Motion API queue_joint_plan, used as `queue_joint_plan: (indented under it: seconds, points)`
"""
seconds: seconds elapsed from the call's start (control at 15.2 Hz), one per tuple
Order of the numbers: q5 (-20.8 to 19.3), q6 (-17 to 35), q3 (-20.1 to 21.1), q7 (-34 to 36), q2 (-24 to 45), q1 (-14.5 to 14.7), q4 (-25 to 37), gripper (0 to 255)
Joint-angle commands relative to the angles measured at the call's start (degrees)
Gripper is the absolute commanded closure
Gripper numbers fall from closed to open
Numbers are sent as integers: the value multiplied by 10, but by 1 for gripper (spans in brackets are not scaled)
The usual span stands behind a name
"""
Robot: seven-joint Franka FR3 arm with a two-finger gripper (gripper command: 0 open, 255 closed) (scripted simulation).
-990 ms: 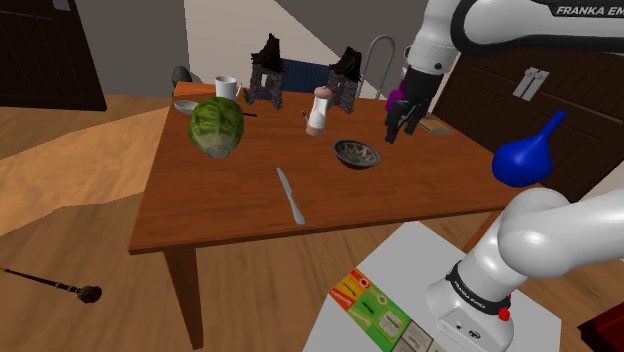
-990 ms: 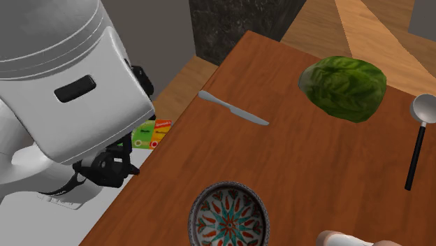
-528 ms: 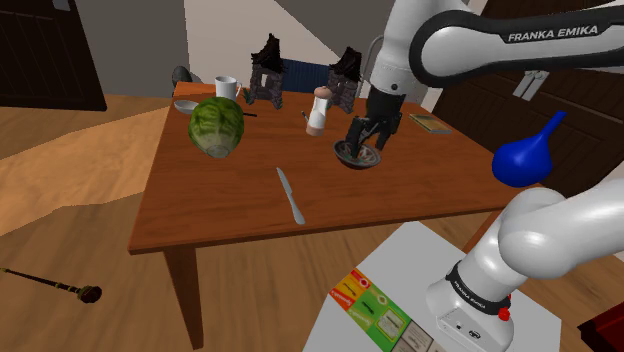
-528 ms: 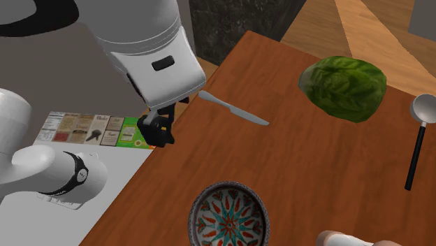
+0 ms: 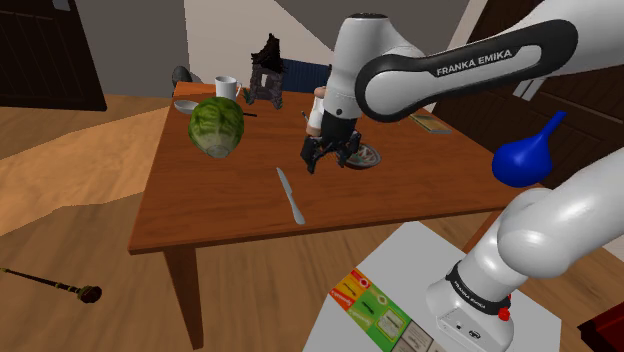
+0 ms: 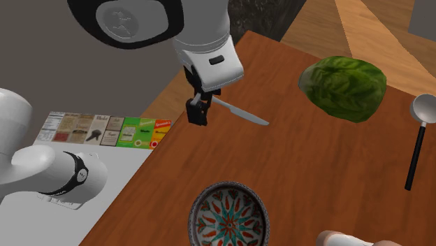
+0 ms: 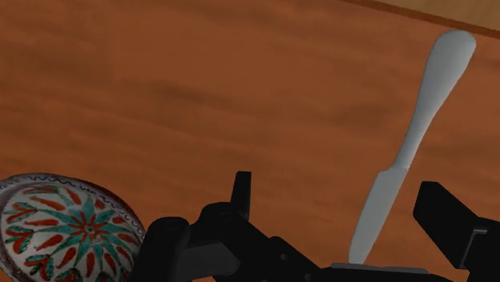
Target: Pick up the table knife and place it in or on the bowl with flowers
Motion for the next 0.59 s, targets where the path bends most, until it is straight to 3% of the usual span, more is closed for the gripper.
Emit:
queue_joint_plan:
  seconds: [0.0,0.4,0.53]
  points:
    - [-15,25,19,46,40,-5,16,0]
    - [-100,75,58,193,181,-11,97,0]
    - [-107,89,57,198,190,-10,91,0]
